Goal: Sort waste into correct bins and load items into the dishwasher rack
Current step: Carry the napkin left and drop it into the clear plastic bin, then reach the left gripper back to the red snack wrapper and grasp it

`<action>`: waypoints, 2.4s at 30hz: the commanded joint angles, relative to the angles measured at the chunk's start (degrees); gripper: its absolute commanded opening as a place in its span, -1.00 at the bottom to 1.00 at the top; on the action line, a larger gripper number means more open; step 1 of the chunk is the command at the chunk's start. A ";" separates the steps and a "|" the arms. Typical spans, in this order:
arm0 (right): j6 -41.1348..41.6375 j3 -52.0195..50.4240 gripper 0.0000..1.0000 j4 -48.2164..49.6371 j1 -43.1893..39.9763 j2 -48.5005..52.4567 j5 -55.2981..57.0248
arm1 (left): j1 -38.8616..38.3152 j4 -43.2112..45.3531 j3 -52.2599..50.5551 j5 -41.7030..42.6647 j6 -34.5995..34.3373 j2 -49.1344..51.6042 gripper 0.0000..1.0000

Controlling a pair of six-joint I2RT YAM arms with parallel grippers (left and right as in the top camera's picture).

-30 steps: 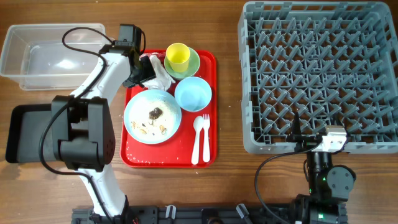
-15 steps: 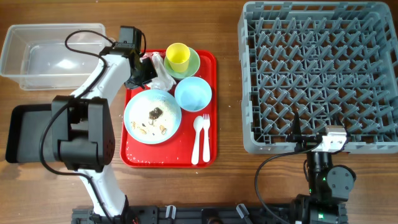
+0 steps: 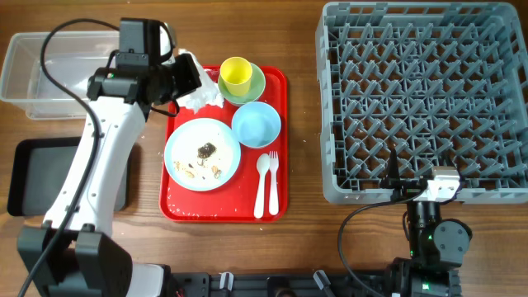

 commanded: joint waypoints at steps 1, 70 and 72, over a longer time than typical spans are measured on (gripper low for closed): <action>-0.55 -0.09 1.00 0.22 0.17 -0.15 0.50 | 3.37 3.13 -0.20 0.87 -0.90 -2.60 -0.92; -0.55 -0.09 1.00 0.22 0.17 -0.15 0.50 | -0.52 11.52 -0.20 -16.50 -23.93 28.13 -0.78; -0.55 -0.09 1.00 0.22 0.17 -0.15 0.50 | -0.46 9.81 -0.20 -15.91 -23.96 27.28 -0.92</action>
